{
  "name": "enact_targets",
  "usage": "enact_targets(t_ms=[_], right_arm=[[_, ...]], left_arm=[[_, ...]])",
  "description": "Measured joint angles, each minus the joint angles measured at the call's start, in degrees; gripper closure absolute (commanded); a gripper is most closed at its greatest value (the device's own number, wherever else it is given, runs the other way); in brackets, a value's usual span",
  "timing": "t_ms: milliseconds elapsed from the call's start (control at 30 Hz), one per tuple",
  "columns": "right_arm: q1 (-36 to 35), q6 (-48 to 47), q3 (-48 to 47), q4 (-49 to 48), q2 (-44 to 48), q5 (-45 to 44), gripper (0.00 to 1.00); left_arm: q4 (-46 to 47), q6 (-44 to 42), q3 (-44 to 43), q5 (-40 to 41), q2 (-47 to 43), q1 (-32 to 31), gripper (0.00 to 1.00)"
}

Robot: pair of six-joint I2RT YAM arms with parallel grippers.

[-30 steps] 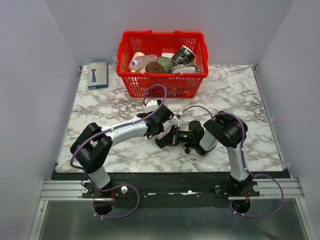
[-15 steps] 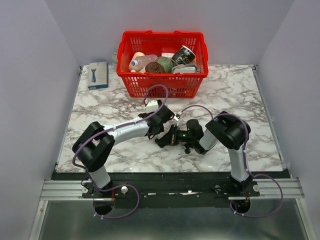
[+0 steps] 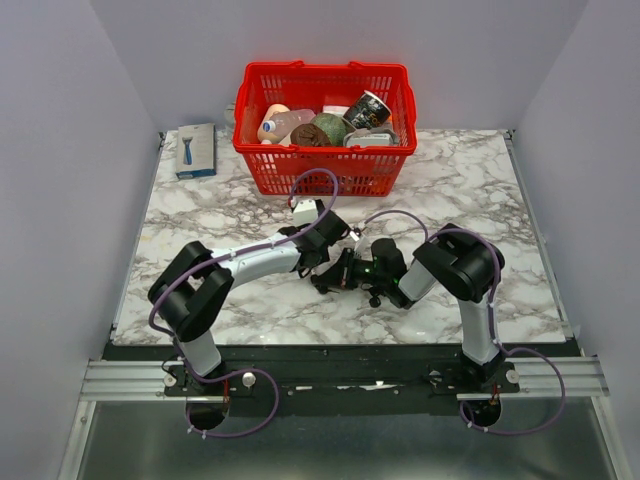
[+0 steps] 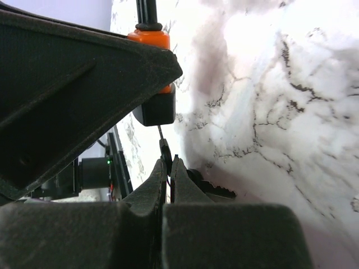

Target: Unlock with the key

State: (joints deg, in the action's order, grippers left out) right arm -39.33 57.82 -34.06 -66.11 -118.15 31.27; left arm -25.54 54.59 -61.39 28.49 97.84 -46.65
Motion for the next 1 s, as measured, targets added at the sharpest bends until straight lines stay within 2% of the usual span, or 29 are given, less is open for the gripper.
enact_targets(t_ms=[267,733,1000], right_arm=[[-0.13,-1.31,-0.11,0.55,0.59,-4.46,0.99],[-0.31,-3.28,0.50,0.15,1.11,-6.21,0.99],[-0.17,-8.20,5.81,4.61,10.71,-7.65,0.99]], left_arm=[[1.31,1.09,0.20,0.44,1.18,-1.38,1.00],[6.23,1.03,2.97,0.02,0.22,-1.42,1.00],[13.33,0.70,8.81,-5.88,-6.78,-1.90,1.00]])
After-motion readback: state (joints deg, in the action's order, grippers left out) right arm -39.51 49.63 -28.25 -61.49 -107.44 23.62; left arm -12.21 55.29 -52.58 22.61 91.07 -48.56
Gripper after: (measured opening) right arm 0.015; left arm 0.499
